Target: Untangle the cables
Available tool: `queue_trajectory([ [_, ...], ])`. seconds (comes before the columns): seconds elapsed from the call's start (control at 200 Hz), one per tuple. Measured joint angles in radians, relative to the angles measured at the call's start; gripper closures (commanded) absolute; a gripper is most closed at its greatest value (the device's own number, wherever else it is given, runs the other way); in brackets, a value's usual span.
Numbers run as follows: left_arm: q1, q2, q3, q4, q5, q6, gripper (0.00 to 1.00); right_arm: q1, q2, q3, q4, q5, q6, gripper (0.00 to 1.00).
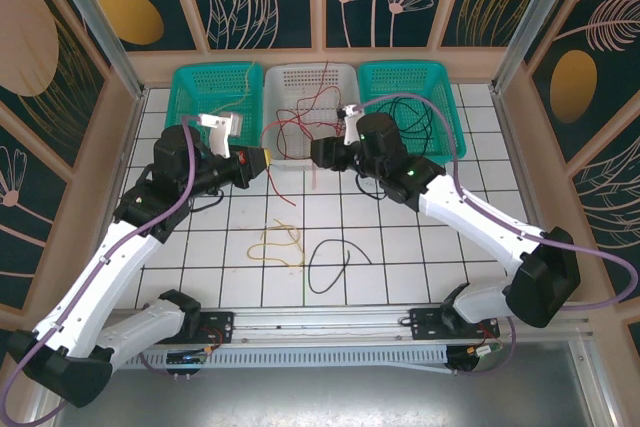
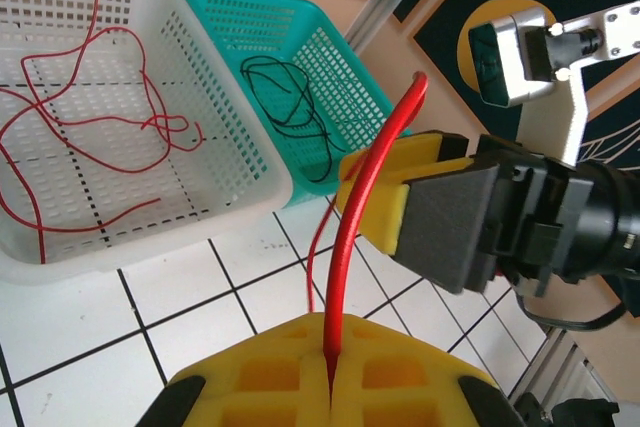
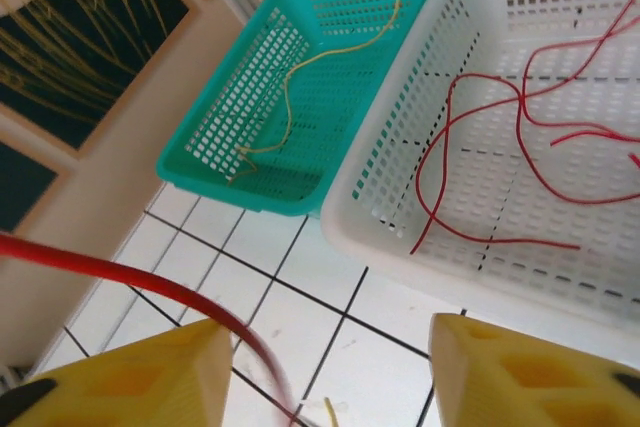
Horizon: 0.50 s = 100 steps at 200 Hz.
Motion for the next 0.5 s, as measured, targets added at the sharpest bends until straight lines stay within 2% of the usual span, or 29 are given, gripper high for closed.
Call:
queue_trajectory([
  [0.095,0.0,-0.006,0.0,0.001,0.003,-0.007,1.0,-0.028,0.0,-0.018,0.042,-0.03,0.016,0.44],
  [0.16,0.0,-0.011,0.0,0.002,0.01,-0.014,1.0,-0.036,0.004,-0.019,0.062,-0.049,0.022,0.5],
  [0.205,0.0,-0.014,0.0,0.003,0.016,-0.018,1.0,-0.037,0.008,-0.019,0.076,-0.059,0.025,0.5],
  [0.37,0.0,-0.016,0.0,0.013,0.018,-0.032,1.0,-0.037,0.014,-0.05,0.134,-0.109,0.035,0.28],
  [0.501,0.0,-0.016,0.0,0.021,0.017,-0.047,1.0,-0.037,0.007,-0.111,0.185,-0.143,0.047,0.19],
])
